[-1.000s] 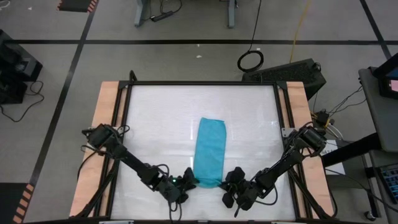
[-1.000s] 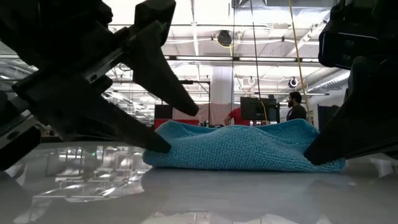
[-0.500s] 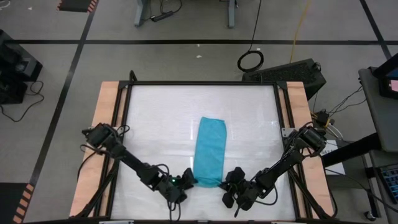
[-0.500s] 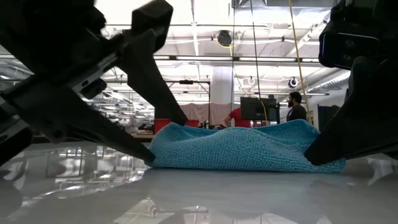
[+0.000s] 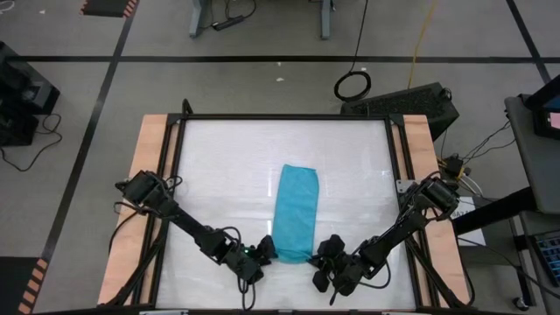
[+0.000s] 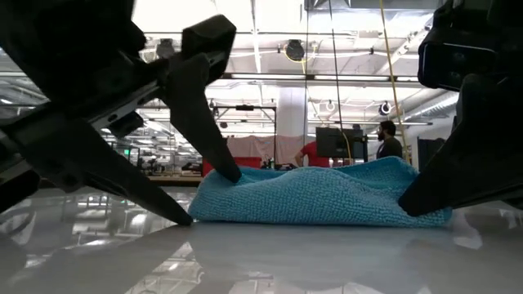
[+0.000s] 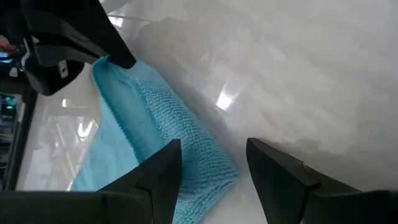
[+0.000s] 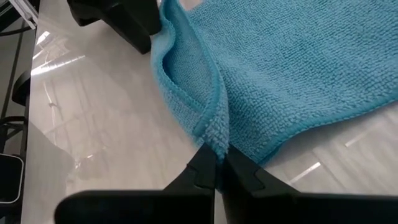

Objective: Roll towel into tight, uniform cylinder
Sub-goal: Roll the blue towel

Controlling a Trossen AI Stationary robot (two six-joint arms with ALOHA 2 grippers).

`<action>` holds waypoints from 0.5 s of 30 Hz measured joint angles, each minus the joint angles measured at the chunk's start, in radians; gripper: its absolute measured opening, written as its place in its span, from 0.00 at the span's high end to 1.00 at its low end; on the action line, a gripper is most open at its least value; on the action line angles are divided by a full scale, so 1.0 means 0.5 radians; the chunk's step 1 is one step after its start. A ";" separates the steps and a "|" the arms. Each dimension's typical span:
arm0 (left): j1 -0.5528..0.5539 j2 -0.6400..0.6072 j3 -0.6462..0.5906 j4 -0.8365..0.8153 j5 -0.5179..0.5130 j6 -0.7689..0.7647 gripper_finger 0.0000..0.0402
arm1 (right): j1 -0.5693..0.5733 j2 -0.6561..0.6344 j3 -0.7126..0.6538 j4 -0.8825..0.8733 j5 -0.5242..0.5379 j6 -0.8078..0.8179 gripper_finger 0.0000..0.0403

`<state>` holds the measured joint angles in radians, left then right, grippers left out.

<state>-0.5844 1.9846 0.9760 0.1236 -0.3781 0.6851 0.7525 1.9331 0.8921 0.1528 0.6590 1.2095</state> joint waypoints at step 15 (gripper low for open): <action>0.161 0.001 -0.002 -0.073 0.206 -0.110 0.96 | 0.000 0.000 0.000 0.036 0.010 0.003 1.00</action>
<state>-0.5040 1.9850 0.9749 0.0872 -0.2751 0.6303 0.7525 1.9331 0.8921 0.1710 0.6640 1.2110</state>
